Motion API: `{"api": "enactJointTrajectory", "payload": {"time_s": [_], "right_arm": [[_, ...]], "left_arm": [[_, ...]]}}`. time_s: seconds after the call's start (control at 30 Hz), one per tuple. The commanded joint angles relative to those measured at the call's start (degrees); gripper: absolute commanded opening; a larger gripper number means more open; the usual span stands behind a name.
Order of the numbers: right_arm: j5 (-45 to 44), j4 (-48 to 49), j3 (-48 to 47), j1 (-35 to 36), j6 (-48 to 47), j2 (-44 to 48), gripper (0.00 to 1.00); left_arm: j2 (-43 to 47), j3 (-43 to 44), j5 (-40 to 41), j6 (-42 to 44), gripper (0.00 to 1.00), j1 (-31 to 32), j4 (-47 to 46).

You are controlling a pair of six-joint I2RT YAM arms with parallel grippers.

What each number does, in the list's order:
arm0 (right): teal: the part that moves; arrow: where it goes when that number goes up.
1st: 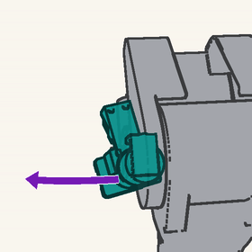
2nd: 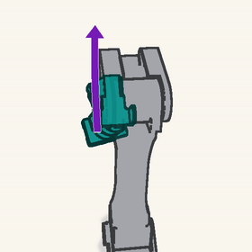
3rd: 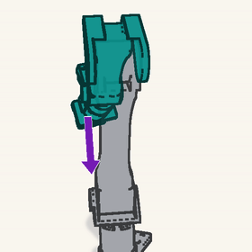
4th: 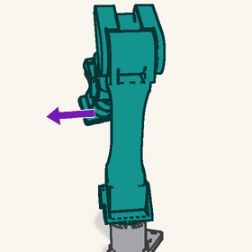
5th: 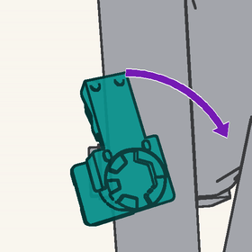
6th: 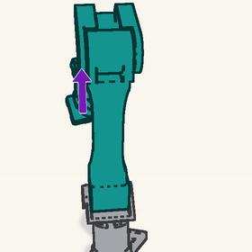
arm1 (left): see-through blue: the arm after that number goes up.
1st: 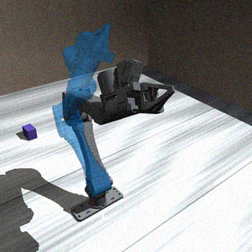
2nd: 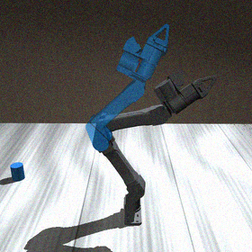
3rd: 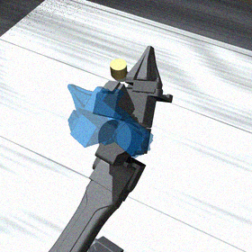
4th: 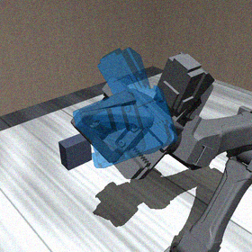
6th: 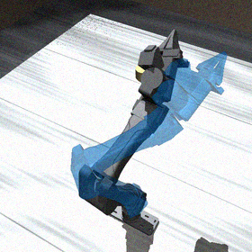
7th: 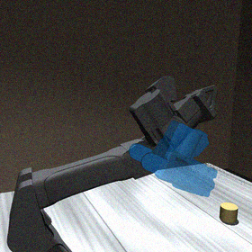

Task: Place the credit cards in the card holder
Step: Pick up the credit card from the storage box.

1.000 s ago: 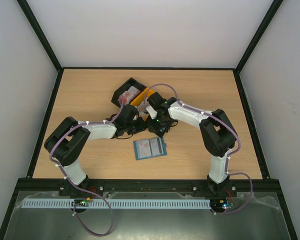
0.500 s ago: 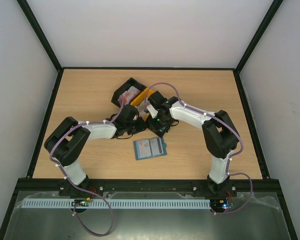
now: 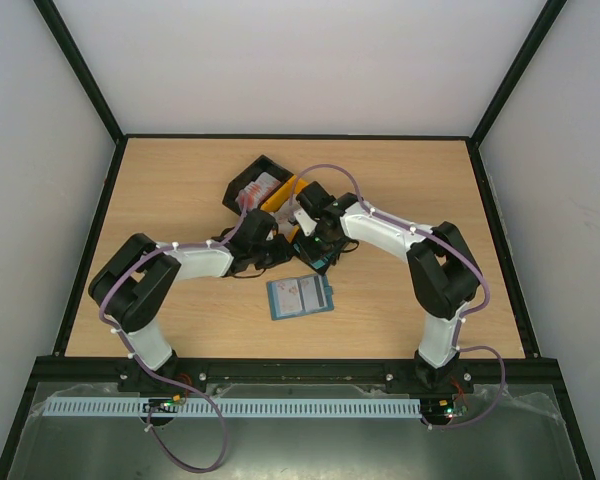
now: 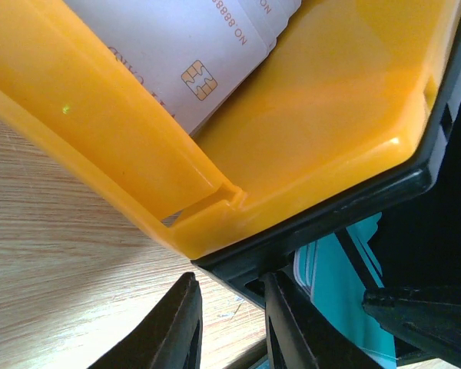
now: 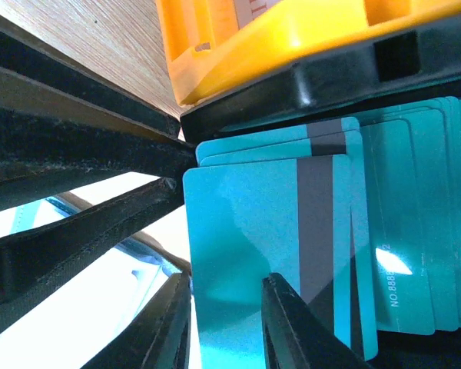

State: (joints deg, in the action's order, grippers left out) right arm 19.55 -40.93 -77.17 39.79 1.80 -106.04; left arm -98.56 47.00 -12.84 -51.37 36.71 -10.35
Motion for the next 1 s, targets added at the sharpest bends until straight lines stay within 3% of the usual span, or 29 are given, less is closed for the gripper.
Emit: {"api": "enactJointTrajectory", "payload": {"time_s": [0.0, 0.13, 0.27, 0.5, 0.67, 0.97], "right_arm": [[0.85, -2.51, 1.04, 0.59, 0.52, 1.87, 0.24], [0.73, -2.29, 1.22, 0.61, 0.66, 1.71, 0.17], [-0.06, -2.05, 1.23, 0.57, 0.92, 1.34, 0.17], [-2.59, -1.42, 0.62, 0.63, 1.21, 0.61, 0.40], [-2.43, -1.11, 0.76, 0.59, 0.57, -0.15, 0.44], [-1.88, -1.52, 0.72, 0.57, 0.69, -0.30, 0.24]], "left_arm": [[-1.30, 0.88, 0.91, 0.84, 0.25, -0.23, 0.06], [-1.21, 0.72, 0.89, 0.84, 0.25, -0.24, 0.04], [-1.19, 0.72, 0.93, 0.84, 0.25, -0.25, 0.07], [-1.11, 0.72, 0.98, 0.93, 0.25, -0.24, 0.15], [-1.04, 0.73, 1.11, 1.01, 0.25, -0.26, 0.32], [-0.93, 0.90, 1.34, 1.19, 0.25, -0.28, 0.59]]}}
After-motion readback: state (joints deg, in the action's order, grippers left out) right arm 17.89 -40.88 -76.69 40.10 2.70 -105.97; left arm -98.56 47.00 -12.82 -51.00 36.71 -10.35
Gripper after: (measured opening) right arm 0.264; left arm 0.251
